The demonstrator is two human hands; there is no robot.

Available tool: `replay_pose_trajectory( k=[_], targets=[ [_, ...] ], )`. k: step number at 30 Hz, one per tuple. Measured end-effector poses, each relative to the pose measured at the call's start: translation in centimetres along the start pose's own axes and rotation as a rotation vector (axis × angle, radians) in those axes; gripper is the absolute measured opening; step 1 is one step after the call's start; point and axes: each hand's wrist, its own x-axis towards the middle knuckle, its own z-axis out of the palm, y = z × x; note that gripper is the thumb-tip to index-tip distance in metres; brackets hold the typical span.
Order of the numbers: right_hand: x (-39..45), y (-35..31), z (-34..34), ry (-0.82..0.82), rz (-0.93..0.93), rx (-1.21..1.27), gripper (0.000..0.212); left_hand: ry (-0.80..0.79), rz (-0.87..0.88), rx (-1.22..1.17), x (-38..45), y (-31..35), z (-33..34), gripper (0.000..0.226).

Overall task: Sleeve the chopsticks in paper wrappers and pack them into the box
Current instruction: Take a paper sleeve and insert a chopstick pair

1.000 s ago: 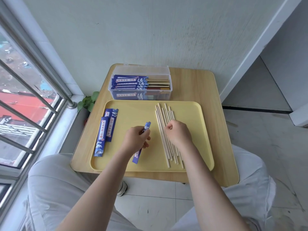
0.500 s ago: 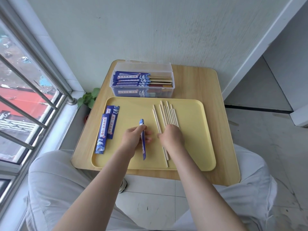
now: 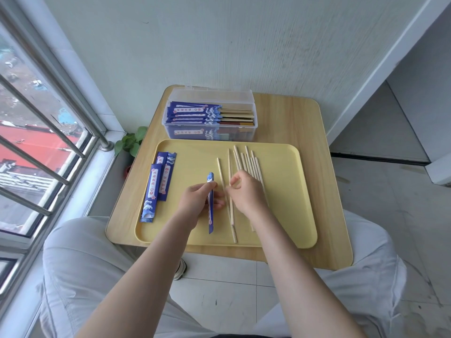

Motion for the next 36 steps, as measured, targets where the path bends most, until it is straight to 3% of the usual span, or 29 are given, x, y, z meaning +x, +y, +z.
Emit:
replay_pose_trajectory(
  k=[7, 10, 16, 20, 23, 27, 33, 36],
  targets=[
    [-0.4, -0.8, -4.2, -0.213, 0.023, 0.57, 0.013, -0.026, -0.033, -0.076, -0.1, 0.5, -0.2, 0.026],
    [-0.4, -0.7, -4.7, -0.28, -0.009, 0.642, 0.013, -0.09, -0.059, -0.19, -0.5, 1.3, 0.3, 0.03],
    [-0.5, -0.6, -4.4, -0.283, 0.021, 0.66, 0.017, -0.241, 0.076, -0.259, -1.1, 2.8, 1.7, 0.034],
    [-0.6, -0.2, -4.5, -0.312, 0.038, 0.694, 0.018, -0.254, 0.123, -0.23, -0.7, 2.7, 1.7, 0.035],
    [-0.6, 0.1, -5.2, -0.327, 0.009, 0.854, 0.02, -0.227, 0.088, -0.178, -0.7, 2.6, 1.6, 0.035],
    [-0.2, 0.0, -6.6, -0.186, -0.088, 0.962, 0.016, -0.119, 0.121, -0.03, -1.3, 3.3, 1.3, 0.025],
    [1.0, -0.6, -7.3, 0.161, -0.066, 1.058, 0.007, 0.075, 0.422, 0.643, -1.6, 2.8, -0.6, 0.012],
    [1.4, -0.3, -7.1, 0.277, 0.005, 1.053, 0.01, 0.126, 0.487, 0.809, -1.7, 1.9, -1.7, 0.014]
  ],
)
